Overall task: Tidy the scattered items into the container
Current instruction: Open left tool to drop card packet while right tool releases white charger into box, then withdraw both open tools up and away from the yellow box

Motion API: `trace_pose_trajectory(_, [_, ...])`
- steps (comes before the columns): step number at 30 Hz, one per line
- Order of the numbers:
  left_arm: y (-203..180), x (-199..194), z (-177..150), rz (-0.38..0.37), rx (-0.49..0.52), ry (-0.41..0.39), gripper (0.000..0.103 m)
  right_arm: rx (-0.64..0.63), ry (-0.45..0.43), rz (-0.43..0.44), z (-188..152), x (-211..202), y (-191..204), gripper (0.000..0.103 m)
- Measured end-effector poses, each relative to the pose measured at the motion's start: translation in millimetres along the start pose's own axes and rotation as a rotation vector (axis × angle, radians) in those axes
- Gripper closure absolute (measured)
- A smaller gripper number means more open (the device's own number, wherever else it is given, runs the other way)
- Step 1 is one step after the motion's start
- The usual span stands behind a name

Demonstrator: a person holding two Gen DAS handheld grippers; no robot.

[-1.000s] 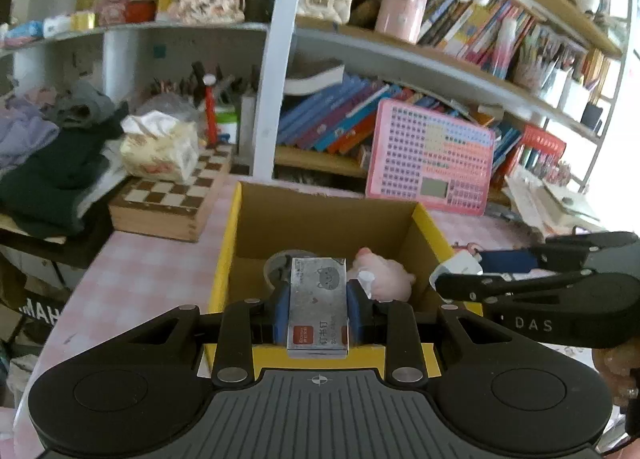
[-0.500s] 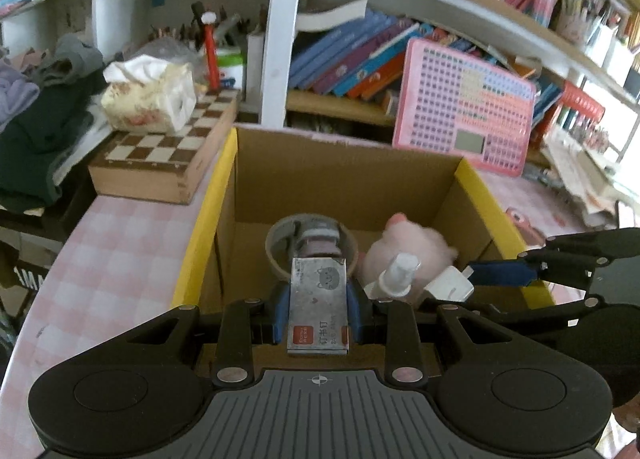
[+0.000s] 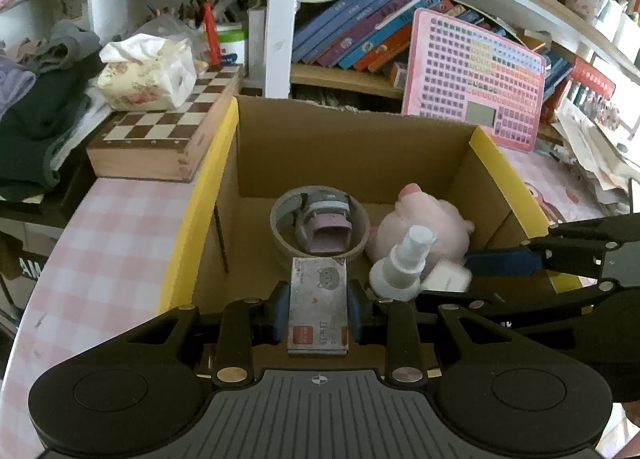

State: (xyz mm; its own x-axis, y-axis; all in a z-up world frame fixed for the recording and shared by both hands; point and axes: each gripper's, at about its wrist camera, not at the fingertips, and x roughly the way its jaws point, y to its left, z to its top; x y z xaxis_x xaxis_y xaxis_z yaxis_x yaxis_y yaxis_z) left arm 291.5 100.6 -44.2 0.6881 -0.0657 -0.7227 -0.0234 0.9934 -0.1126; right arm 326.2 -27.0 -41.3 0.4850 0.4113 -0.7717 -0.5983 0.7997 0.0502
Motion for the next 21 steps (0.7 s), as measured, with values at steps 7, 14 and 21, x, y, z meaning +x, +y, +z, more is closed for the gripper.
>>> trace_pose_trajectory(7, [0.6,-21.7,-0.4,-0.011,-0.022,-0.060,0.070,0.012,-0.048,-0.035,0.5,-15.5,2.5,0.048])
trace_pose_trajectory(14, [2.2,-63.0,-8.8,-0.008,0.002,-0.167,0.053,0.042,-0.153,-0.101,-5.5,-58.0,11.8,0.048])
trace_pose_trajectory(21, [6.9,-106.4,-33.1,0.002,0.005,-0.216,0.030,0.067,-0.227,-0.114,-24.8,-93.2,37.4,0.046])
